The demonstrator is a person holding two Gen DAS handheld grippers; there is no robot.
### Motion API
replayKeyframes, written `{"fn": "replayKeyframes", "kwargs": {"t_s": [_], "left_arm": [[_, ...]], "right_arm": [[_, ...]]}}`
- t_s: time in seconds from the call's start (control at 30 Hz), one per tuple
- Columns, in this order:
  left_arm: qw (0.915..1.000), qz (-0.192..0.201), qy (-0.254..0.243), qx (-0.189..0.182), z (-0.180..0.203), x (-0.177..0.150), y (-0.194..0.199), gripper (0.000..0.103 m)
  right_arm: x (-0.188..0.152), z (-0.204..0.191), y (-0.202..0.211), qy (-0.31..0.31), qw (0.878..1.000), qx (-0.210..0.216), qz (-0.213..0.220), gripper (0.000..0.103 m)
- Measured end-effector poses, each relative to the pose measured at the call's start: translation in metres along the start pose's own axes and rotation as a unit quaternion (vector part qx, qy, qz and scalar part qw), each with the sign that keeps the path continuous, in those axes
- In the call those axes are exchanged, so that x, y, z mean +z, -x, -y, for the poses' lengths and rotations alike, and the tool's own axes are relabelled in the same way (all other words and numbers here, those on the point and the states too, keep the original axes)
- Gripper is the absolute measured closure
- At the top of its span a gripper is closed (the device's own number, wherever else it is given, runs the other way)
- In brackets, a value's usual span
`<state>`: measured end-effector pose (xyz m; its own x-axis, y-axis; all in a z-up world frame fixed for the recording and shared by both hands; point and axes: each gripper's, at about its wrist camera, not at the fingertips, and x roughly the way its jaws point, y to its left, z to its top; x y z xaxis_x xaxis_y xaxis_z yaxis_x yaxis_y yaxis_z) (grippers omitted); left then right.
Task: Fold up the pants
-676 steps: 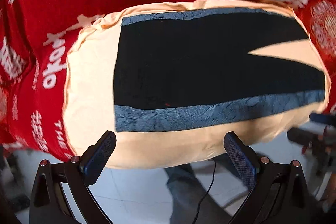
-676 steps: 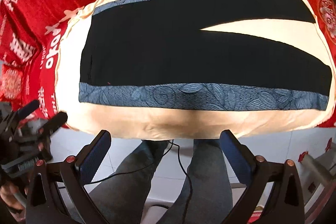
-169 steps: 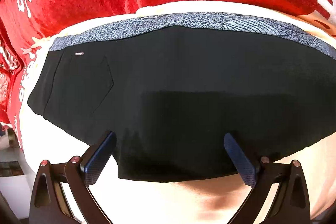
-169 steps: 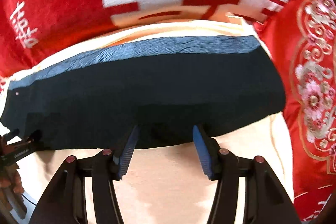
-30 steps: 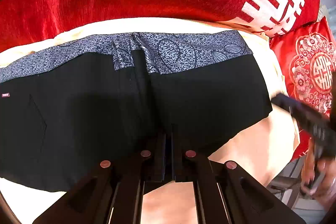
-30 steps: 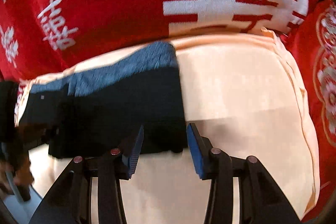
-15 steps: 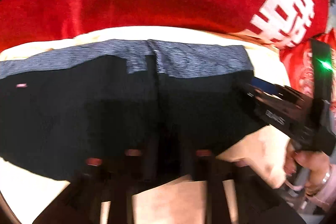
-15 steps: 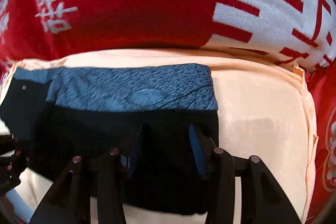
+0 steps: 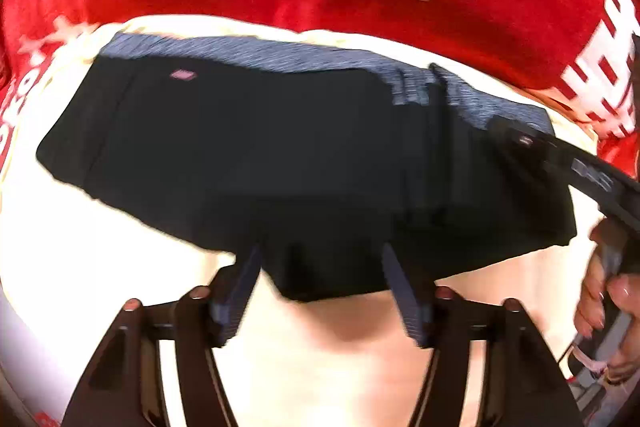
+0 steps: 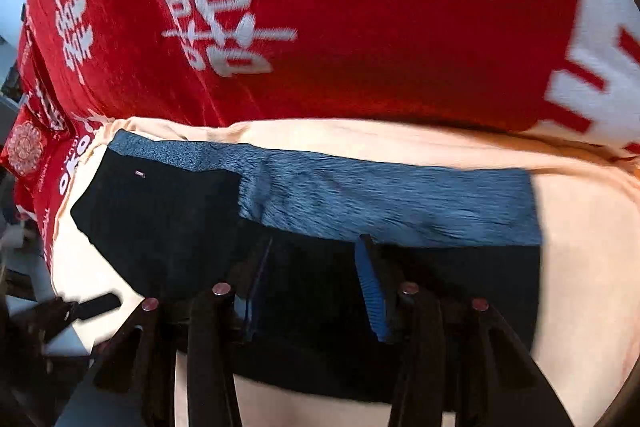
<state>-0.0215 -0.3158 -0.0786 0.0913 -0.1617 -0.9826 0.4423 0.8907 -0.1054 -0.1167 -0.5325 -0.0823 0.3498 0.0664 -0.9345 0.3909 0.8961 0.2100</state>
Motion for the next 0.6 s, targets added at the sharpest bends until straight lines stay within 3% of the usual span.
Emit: {"fn": "replayKeyframes", "kwargs": {"t_s": [0.1,0.17,0.33,0.6], "left_arm": [[0.9997,-0.009,0.018,0.012,-0.025,-0.008,-0.007,0.034],[0.9995,-0.018,0.022,0.014,-0.039,-0.009,-0.013,0.034],[0.9985,-0.031,0.026,0.036,-0.080,-0.004,-0.019,0.034],[0.9962,-0.031,0.045,0.068,-0.133,0.012,-0.022,0.034]], "right_arm": [[-0.007,-0.016,-0.038,0.003,0.999,-0.004,-0.041,0.056],[-0.015,-0.036,-0.042,0.022,0.999,-0.039,-0.016,0.056],[-0.032,-0.075,-0.043,0.047,0.993,-0.106,-0.013,0.056],[-0.038,-0.093,-0.044,0.058,0.986,-0.153,-0.040,0.054]]}}
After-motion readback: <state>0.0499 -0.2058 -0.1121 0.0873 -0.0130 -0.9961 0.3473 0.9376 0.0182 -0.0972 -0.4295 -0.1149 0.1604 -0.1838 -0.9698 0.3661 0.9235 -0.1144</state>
